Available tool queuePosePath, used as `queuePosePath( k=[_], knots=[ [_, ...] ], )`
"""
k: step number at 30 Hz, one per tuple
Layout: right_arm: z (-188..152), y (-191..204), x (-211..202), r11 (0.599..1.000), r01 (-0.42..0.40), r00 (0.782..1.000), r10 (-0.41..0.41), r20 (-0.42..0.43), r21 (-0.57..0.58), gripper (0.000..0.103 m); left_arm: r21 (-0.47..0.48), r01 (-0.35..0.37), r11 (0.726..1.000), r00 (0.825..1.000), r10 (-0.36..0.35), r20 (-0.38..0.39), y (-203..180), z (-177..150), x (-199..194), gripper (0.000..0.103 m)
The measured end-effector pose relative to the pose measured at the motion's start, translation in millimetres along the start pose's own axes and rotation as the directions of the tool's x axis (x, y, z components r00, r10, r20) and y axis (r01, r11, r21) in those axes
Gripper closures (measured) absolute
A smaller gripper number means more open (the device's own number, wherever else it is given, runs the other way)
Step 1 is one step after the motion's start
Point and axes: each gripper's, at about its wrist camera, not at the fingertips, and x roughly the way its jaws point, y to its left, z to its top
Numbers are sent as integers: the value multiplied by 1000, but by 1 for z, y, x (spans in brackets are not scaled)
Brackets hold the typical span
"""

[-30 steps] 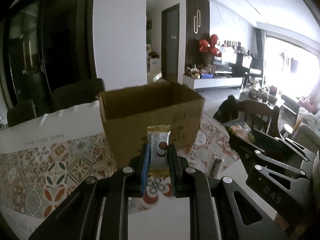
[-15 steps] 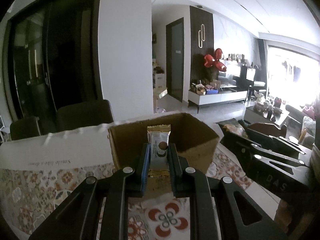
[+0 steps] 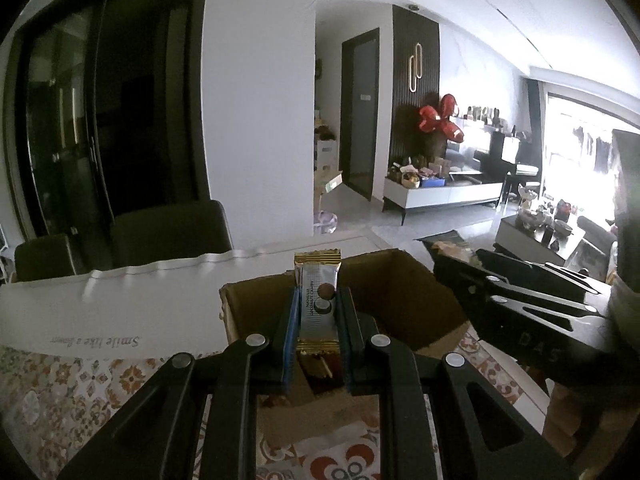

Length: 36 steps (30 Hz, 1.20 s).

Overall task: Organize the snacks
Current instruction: 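Open left gripper to drop the cake while right releases the cracker bag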

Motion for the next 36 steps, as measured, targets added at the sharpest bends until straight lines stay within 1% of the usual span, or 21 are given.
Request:
queuePosePath(
  k=[6,10,12,13,16,17,18,19,22,24,26,28,29,31,33,36],
  knots=[
    [7,-1,31,1000,-11,997,9,-71,-21,57,-11,13,1000,997,-14,-78,8,4,36,84],
    [7,-3,49,999,2,994,-6,-108,-33,57,-16,15,1000,993,-17,-120,11,1,52,84],
    [7,-1,54,999,14,993,-18,-113,-32,57,-29,9,1000,990,-13,-142,13,0,59,84],
    [8,-1,57,999,18,993,-22,-118,-33,57,-34,9,999,988,-14,-153,14,0,62,82],
    [9,-1,64,999,22,991,-25,-130,-29,56,-36,-7,999,985,1,-170,17,-2,67,67],
    [9,0,65,999,23,990,-26,-136,-28,51,-33,-13,999,985,8,-170,17,-3,67,65],
    [9,0,67,999,22,989,-26,-146,-27,39,-29,-20,999,986,15,-167,17,-3,65,65],
    [9,-1,67,999,25,988,-29,-153,-24,36,-29,-25,999,986,20,-163,17,-4,64,65],
    [7,-2,64,999,39,989,-40,-141,-6,35,-36,-31,999,989,26,-145,19,-5,55,64],
    [3,-3,61,999,52,988,-51,-147,4,35,-39,-33,999,992,27,-126,19,-5,47,62],
    [-1,-3,53,999,53,990,-51,-133,12,35,-36,-38,999,994,34,-108,18,-6,38,61],
    [-5,0,43,997,74,990,-72,-124,10,35,-28,-27,999,996,25,-87,16,-7,27,60],
    [-7,0,37,996,83,990,-81,-119,14,35,-22,-23,999,997,22,-80,15,-8,23,58],
    [-10,0,27,995,98,990,-95,-104,22,35,-8,-13,1000,998,12,-65,12,-11,14,56],
    [-14,-1,14,992,123,989,-119,-84,38,35,4,-4,1000,999,5,-49,8,-12,5,56],
    [-18,-3,-4,989,138,989,-135,-60,61,35,20,19,1000,999,-19,-26,2,-14,-7,56]
  ],
)
